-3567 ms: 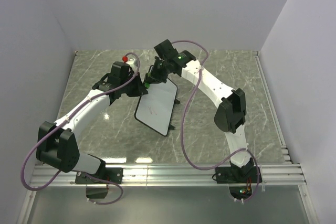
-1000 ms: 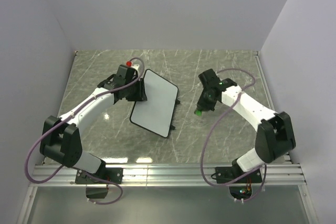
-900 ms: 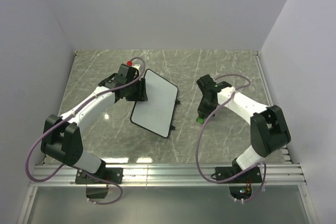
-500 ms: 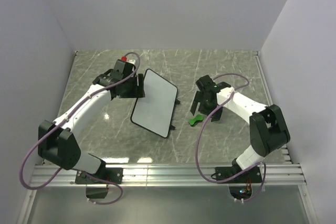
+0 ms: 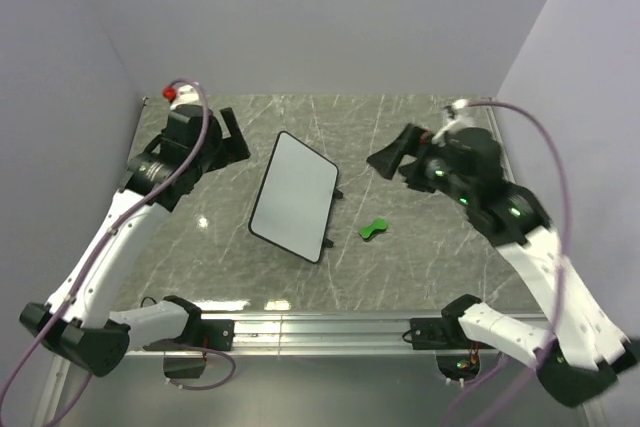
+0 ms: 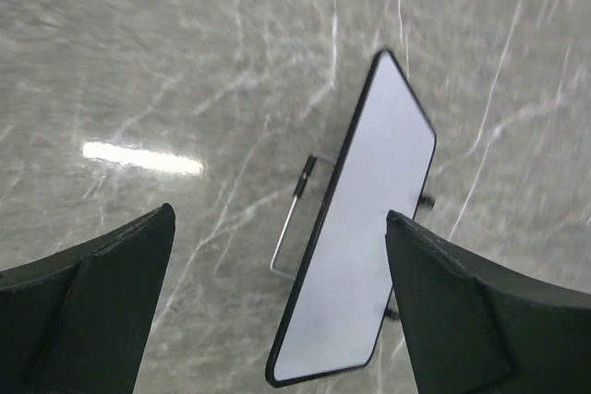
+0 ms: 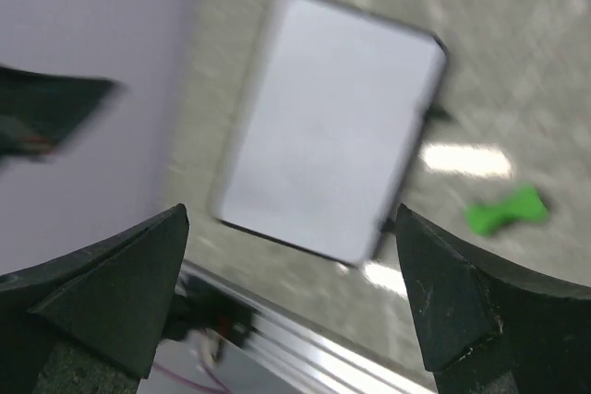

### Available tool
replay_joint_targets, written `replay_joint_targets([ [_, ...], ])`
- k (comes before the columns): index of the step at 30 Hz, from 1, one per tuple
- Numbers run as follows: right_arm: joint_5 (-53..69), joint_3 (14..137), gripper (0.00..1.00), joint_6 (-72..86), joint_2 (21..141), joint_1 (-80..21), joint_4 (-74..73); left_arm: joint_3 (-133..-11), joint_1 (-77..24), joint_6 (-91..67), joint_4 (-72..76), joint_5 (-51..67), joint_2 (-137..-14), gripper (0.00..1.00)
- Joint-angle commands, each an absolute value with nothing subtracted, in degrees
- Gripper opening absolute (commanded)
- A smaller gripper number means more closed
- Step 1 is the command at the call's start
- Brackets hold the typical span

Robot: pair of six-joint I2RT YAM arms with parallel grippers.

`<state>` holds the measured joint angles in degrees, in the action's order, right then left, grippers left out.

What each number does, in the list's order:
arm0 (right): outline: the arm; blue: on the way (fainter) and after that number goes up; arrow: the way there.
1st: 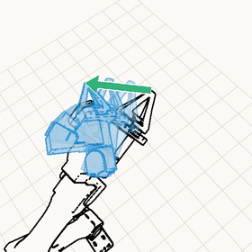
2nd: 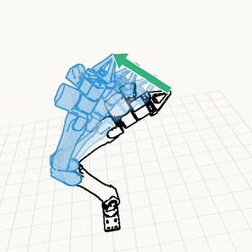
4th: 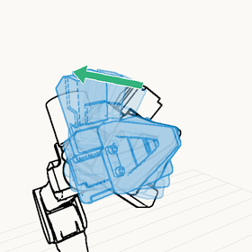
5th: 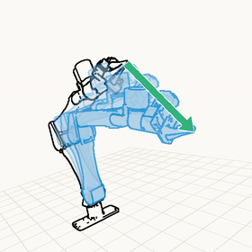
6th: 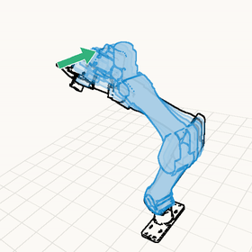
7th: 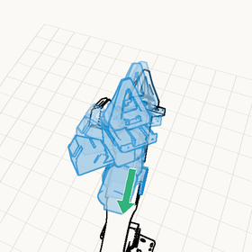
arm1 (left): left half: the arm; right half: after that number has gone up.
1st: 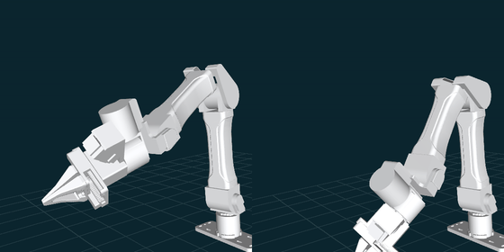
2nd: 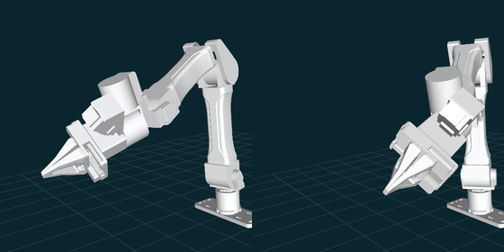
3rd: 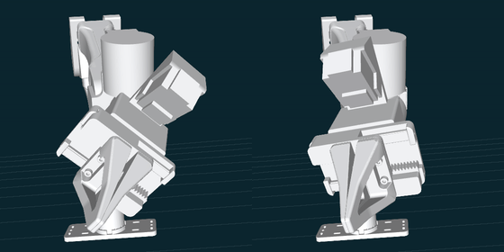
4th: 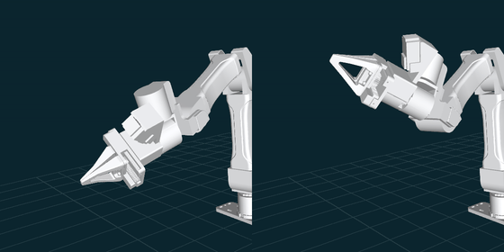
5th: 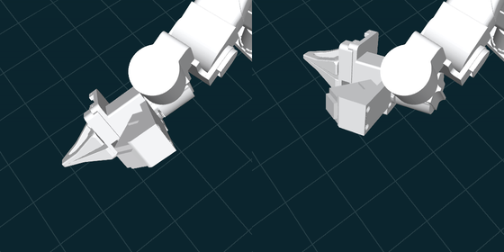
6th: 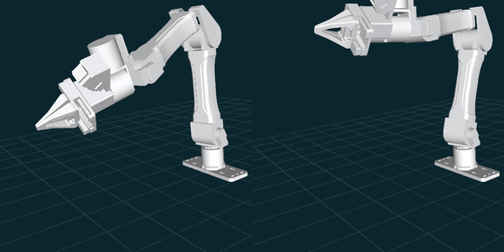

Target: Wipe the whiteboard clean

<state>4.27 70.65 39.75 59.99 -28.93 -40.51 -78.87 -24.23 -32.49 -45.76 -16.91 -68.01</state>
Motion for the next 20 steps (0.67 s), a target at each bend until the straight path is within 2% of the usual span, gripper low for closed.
replay_joint_targets([
  [1, 2.59, 74.88, 1.0, 41.03, 52.75, -29.35, -36.73, -78.58, -23.73, -37.44, -46.58, -25.31, -63.91, 0.99],
  [5, -6.39, 72.34, 1.0, 43.07, 43.63, -29.36, -36.74, -77.35, -23.38, -39.9, -45.97, -29.17, -60.39, 0.99],
  [12, -11.06, 71.09, 1.0, 37.8, 35.33, -29.35, -41.29, -80.85, -22.41, -39.29, -49.65, -32.25, -60.03, 0.99],
  [17, -5.73, 70.41, 1.0, 31.92, 33.32, -29.36, -43.69, -81.39, -22.41, -40.69, -51.42, -31.82, -58.19, 0.99],
  [20, -7.2, 70.66, 1.0, 31.2, 32.96, -29.27, -46.14, -79.54, -22.41, -37.72, -49.92, -28.75, -57.74, 0.99],
])
